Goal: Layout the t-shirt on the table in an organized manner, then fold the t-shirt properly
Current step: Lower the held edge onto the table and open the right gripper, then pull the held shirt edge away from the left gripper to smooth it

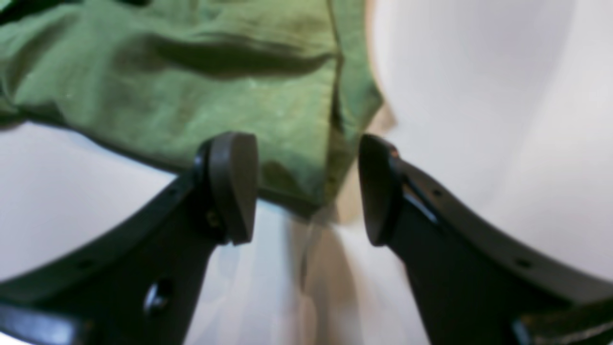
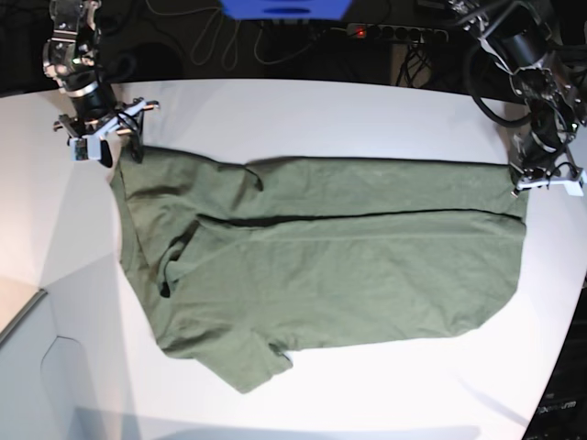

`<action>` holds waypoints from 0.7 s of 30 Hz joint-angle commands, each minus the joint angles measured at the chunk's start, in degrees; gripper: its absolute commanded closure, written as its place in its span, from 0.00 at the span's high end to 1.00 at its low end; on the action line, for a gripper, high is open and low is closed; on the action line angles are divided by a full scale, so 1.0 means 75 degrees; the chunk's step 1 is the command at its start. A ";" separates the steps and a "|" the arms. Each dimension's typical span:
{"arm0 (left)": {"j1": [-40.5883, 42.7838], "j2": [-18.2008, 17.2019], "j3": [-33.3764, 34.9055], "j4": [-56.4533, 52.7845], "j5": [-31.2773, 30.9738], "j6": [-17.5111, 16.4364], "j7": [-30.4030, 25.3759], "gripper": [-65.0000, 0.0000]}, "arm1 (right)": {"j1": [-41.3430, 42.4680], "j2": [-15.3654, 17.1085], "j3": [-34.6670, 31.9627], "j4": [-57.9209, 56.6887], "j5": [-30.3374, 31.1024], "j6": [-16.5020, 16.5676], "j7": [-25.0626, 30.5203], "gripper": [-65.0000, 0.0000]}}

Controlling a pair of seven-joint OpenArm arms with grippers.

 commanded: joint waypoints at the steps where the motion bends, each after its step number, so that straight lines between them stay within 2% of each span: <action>1: -0.0113 -0.0113 -0.0025 0.0130 -0.0061 -0.0033 -0.0104 0.00 | -0.0005 0.0081 0.0020 0.0105 0.0097 0.0001 0.0200 0.52; 4: -0.0113 -0.0195 -0.0025 0.0130 -0.0061 -0.0033 -0.0104 0.00 | 0.0042 0.0081 -0.0155 0.0093 0.0097 0.0001 0.0200 0.51; 6: -0.0113 -0.0230 -0.0025 0.0130 -0.0061 -0.0033 -0.0104 0.00 | 0.0054 0.0116 -0.0202 0.0093 0.0097 0.0001 0.0200 0.45; 8: -0.0113 -0.0266 -0.0025 0.0130 -0.0061 -0.0033 -0.0104 0.00 | 0.0089 0.0127 -0.0202 0.0093 0.0097 0.0001 0.0212 0.32; 11: -0.0113 -0.0277 -0.0025 0.0130 -0.0061 -0.0033 -0.0104 0.00 | 0.0359 0.0127 -0.0167 0.0082 0.0085 0.0001 0.0212 0.03; 12: -0.0101 -0.0336 -0.0025 0.0130 -0.0061 -0.0033 -0.0104 0.00 | 0.0394 0.0127 -0.0155 0.0082 0.0085 0.0001 0.0212 0.00; 21: -0.0066 -0.0430 -0.0037 0.0130 -0.0061 -0.0033 -0.0104 0.00 | 0.0570 0.0385 -0.0190 0.0093 0.0085 0.0013 0.0200 0.00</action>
